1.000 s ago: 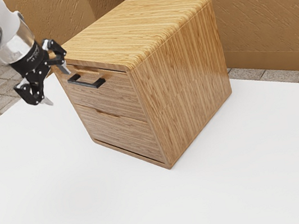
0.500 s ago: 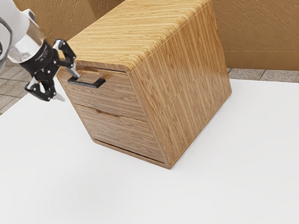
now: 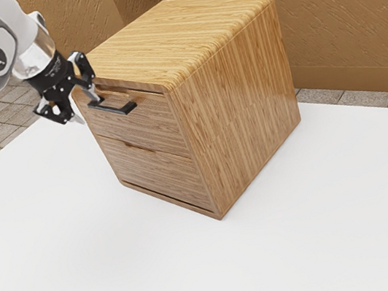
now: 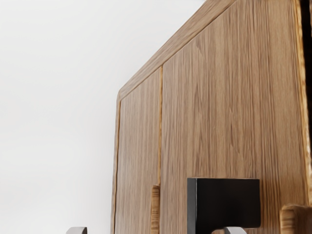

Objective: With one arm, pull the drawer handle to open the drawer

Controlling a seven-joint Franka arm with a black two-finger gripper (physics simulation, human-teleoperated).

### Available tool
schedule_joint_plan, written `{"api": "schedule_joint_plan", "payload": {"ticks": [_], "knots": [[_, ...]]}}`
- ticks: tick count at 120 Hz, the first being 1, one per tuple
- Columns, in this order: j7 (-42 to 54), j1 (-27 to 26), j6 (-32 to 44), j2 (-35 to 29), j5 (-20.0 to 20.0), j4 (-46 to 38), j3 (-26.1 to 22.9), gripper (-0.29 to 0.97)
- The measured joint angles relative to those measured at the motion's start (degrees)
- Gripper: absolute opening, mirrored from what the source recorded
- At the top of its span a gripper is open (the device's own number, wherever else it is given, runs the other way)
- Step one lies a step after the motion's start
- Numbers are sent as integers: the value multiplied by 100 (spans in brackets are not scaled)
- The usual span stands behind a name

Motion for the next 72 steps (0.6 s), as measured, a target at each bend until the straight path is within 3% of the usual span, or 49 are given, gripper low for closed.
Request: {"api": "schedule_joint_plan", "payload": {"ticks": [72], "knots": [[96,0,160,181,119,-3,-103,28]]}}
